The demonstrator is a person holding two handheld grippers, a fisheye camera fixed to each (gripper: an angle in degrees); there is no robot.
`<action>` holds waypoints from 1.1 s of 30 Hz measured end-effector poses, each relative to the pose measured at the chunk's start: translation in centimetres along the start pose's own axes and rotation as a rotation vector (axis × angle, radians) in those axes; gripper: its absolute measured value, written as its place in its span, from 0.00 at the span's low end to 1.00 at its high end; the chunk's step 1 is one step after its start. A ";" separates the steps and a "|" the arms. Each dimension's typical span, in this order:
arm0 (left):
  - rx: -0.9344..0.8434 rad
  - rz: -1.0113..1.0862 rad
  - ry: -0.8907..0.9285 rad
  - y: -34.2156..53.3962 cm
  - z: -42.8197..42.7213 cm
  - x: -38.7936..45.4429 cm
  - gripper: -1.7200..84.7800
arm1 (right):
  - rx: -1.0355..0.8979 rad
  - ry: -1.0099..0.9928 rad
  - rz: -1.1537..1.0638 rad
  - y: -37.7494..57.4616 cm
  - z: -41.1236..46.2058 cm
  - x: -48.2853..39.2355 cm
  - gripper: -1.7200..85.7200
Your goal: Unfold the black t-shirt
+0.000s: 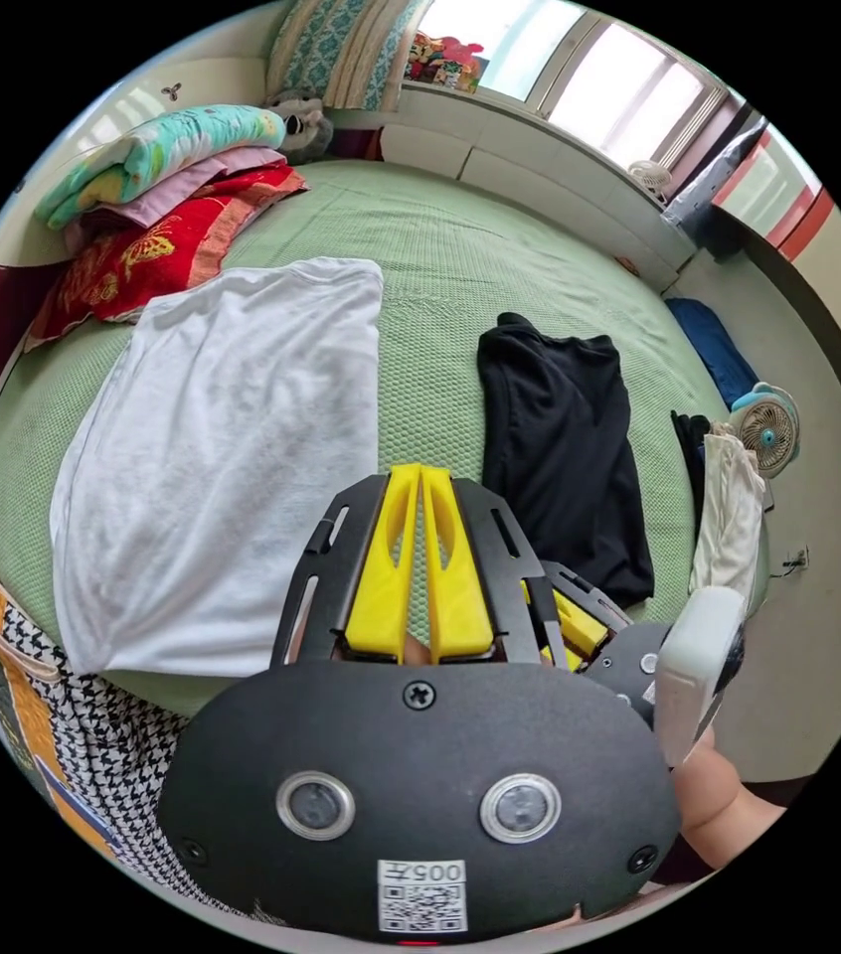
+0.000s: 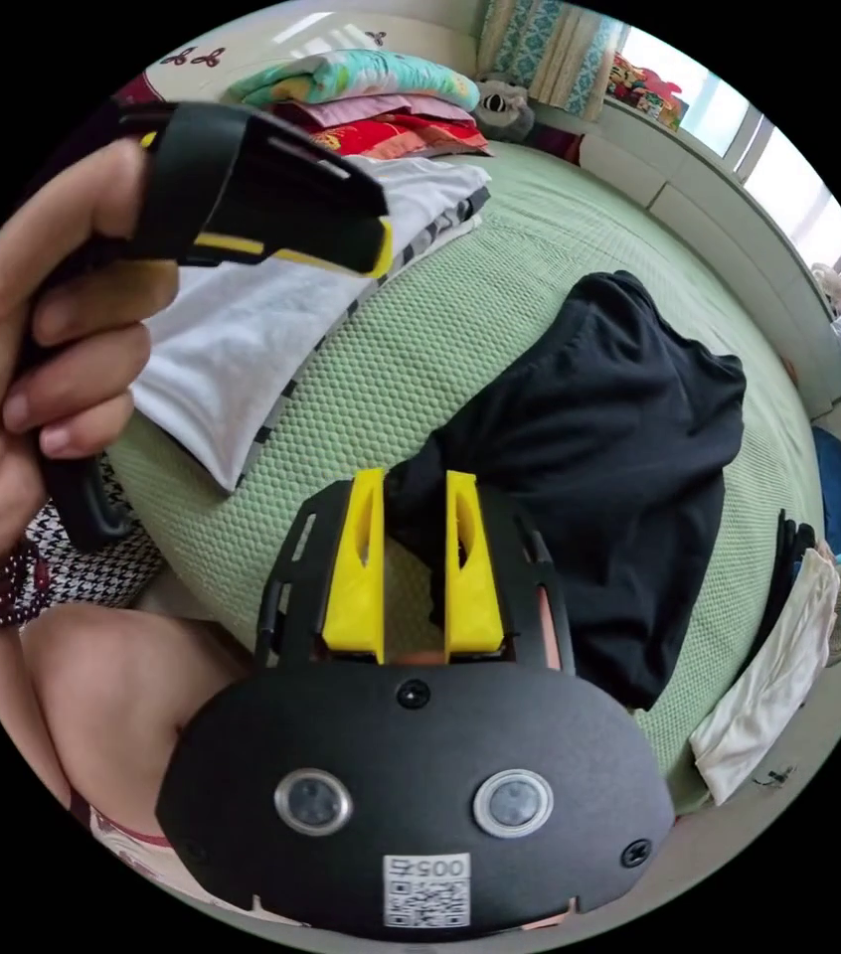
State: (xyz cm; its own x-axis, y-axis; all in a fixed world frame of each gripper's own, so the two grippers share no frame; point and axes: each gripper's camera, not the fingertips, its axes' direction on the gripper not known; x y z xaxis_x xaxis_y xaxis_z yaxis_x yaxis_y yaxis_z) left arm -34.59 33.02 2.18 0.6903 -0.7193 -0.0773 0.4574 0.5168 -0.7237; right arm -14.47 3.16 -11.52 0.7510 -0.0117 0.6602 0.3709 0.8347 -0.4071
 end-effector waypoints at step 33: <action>-0.154 0.286 0.153 -1.8 6.7 8.7 0.13 | 0.274 -0.329 0.380 9.4 -6.8 18.3 0.05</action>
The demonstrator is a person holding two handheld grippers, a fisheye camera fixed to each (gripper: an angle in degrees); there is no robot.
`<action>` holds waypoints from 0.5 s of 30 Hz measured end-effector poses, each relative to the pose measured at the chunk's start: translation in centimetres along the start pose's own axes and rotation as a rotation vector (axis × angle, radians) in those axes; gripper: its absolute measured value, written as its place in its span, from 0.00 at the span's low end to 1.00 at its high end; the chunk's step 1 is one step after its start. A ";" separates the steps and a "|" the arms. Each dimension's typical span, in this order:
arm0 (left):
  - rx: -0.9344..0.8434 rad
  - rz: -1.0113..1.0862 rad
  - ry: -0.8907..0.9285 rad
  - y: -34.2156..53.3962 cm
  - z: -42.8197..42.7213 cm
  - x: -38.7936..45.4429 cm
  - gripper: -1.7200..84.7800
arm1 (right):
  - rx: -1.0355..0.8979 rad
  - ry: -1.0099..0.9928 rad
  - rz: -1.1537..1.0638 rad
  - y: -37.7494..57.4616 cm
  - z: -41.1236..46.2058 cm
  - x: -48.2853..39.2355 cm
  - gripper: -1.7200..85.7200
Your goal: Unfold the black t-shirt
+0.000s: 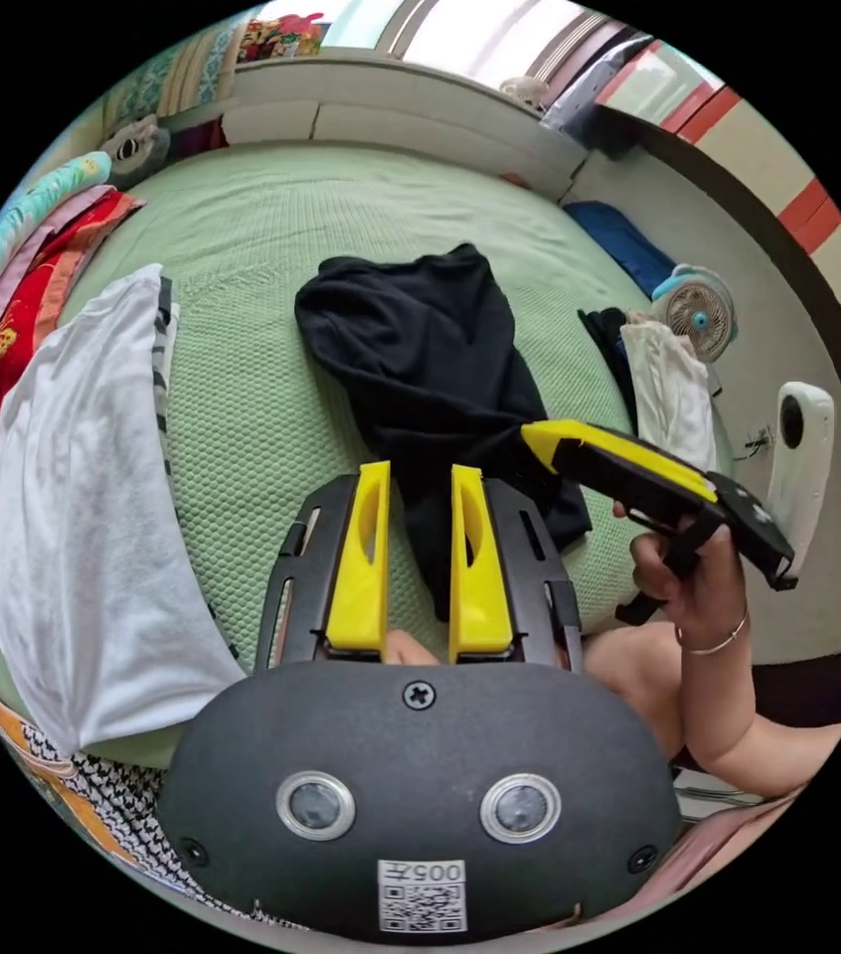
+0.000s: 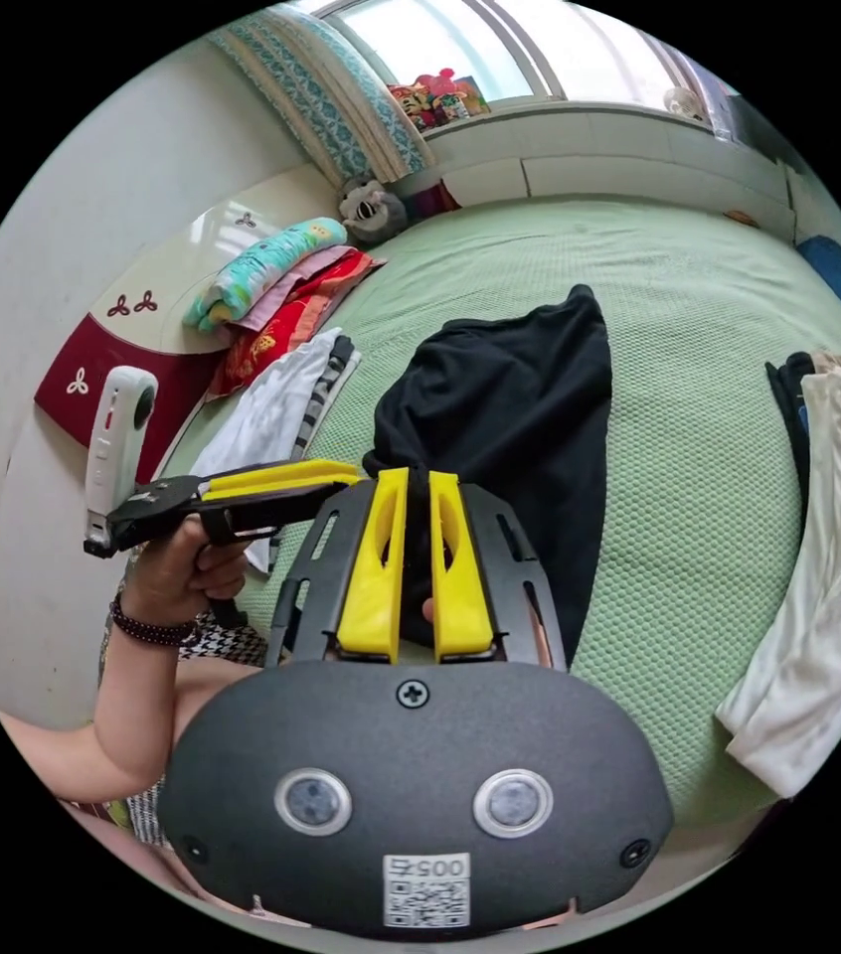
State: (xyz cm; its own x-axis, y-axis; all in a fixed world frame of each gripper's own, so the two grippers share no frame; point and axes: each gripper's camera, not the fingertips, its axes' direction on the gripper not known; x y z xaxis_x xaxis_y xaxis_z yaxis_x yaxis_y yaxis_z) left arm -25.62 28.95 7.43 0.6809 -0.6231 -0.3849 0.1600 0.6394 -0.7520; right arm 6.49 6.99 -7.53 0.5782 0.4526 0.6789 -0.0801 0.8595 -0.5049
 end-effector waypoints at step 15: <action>0.004 -0.067 -0.008 -1.3 1.8 -1.4 0.11 | -0.127 -0.038 -0.179 0.3 1.2 -3.9 0.19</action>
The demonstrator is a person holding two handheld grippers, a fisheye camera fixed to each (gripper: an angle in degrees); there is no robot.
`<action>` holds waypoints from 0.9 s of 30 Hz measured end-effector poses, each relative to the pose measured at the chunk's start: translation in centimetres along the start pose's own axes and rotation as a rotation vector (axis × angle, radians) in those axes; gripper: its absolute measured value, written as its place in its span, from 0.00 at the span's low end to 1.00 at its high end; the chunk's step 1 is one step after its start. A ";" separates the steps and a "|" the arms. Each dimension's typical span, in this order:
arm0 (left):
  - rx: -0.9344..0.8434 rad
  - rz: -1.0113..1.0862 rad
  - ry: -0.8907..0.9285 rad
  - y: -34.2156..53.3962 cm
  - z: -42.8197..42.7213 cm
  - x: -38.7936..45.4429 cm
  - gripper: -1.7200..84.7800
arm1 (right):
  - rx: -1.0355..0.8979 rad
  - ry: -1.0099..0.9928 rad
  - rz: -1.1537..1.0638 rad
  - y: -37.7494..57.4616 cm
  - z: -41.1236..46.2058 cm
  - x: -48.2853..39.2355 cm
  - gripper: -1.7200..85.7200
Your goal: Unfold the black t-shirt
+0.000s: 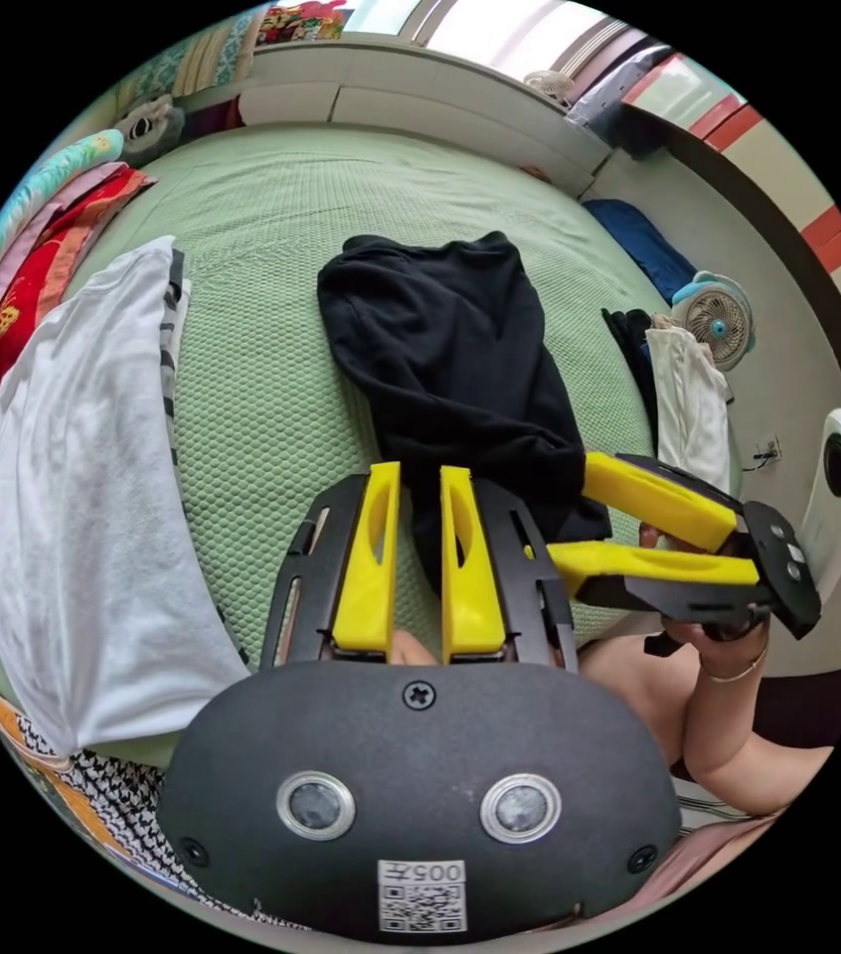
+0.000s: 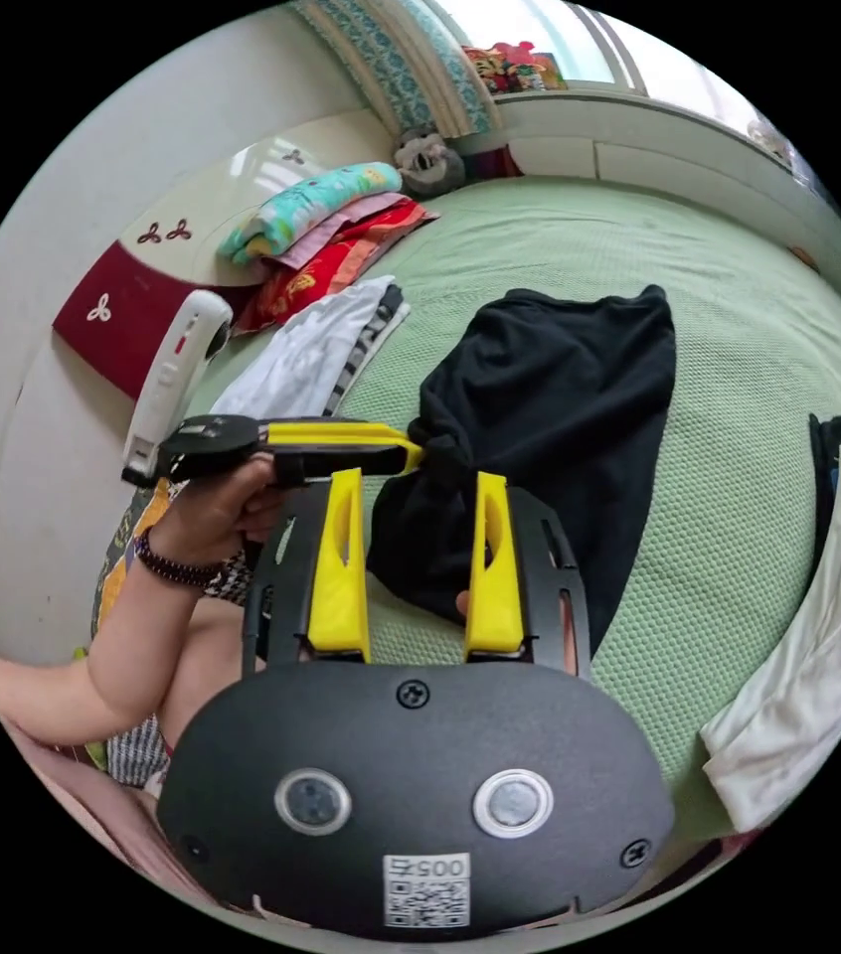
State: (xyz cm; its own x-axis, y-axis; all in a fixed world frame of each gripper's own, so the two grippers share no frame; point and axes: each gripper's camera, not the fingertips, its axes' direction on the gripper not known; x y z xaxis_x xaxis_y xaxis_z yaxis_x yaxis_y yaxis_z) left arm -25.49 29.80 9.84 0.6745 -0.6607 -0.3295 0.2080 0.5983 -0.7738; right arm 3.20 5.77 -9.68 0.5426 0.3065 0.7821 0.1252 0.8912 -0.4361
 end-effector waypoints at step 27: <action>-0.018 0.079 0.064 0.7 1.6 2.0 0.15 | 0.088 0.204 -0.025 -2.6 2.1 -3.4 0.02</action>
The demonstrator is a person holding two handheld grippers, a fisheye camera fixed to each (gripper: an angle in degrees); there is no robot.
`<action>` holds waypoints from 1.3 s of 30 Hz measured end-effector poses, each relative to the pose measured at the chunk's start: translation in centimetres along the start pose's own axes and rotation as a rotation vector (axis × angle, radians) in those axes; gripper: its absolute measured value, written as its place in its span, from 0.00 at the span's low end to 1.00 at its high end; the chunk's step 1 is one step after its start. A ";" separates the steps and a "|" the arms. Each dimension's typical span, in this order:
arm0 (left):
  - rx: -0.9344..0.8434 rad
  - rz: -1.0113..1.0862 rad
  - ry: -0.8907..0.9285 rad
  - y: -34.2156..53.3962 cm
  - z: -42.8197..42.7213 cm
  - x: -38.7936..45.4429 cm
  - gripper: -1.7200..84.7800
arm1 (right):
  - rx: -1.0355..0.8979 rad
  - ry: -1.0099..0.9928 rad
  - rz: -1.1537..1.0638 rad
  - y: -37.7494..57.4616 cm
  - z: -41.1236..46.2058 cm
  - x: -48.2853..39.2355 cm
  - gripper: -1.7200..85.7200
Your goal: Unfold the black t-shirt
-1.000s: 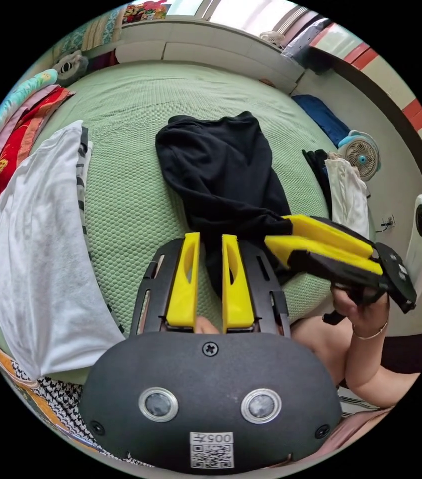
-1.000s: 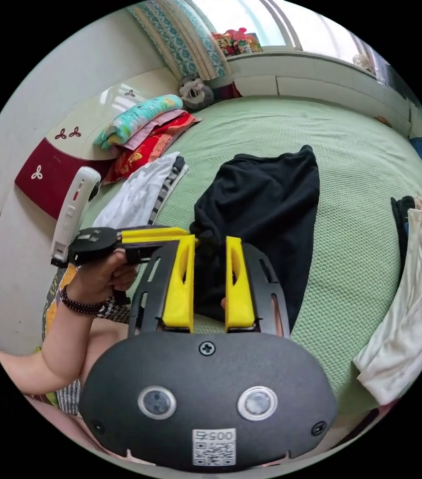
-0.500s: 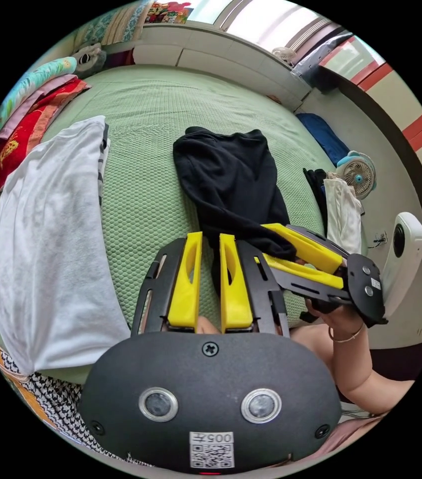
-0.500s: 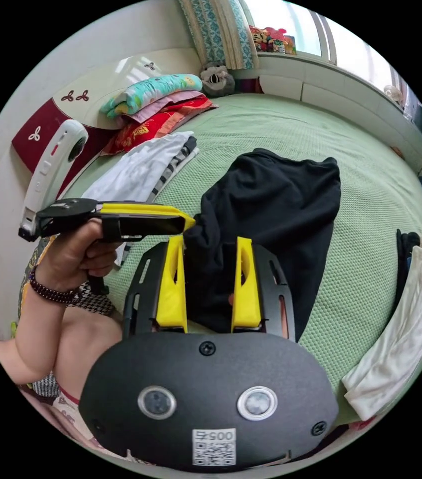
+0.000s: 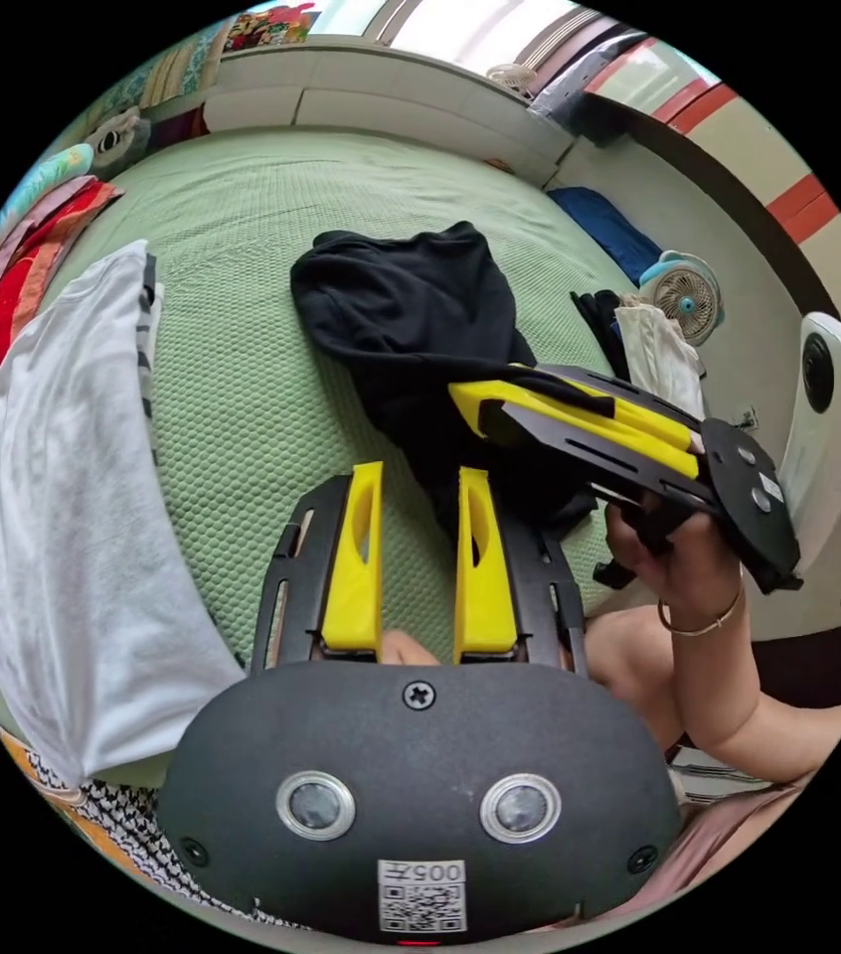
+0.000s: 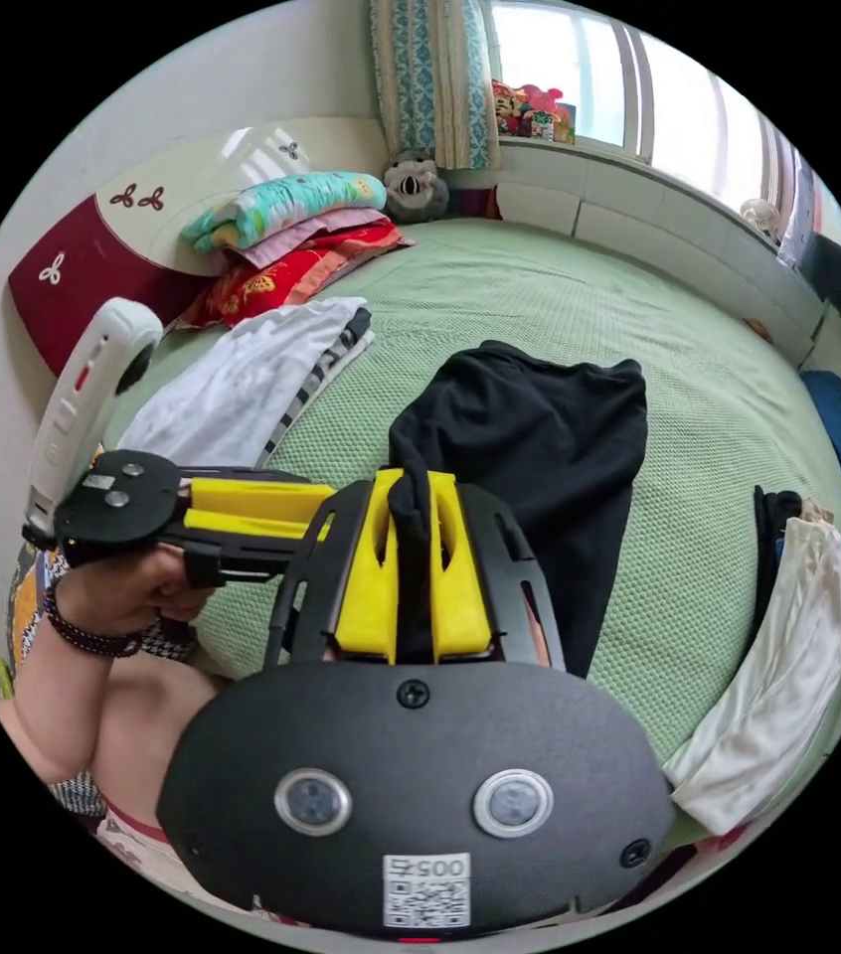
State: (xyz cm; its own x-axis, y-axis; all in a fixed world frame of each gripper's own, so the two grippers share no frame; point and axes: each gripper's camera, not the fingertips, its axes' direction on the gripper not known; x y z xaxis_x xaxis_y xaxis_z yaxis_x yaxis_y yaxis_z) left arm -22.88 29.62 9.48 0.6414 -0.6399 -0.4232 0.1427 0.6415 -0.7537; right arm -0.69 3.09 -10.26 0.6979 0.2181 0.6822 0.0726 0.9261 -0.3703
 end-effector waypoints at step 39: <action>0.251 -0.457 -0.387 13.5 -12.1 -1.9 0.08 | 0.007 0.333 0.681 11.9 -9.3 18.0 0.07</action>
State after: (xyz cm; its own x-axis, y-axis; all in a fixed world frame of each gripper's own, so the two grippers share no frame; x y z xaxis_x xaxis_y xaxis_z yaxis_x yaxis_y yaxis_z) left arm -31.28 34.38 -5.96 0.6931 -0.7029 0.1597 0.6072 0.4500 -0.6548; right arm 19.35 15.19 -8.31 0.7652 0.6391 0.0776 -0.4550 0.6222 -0.6371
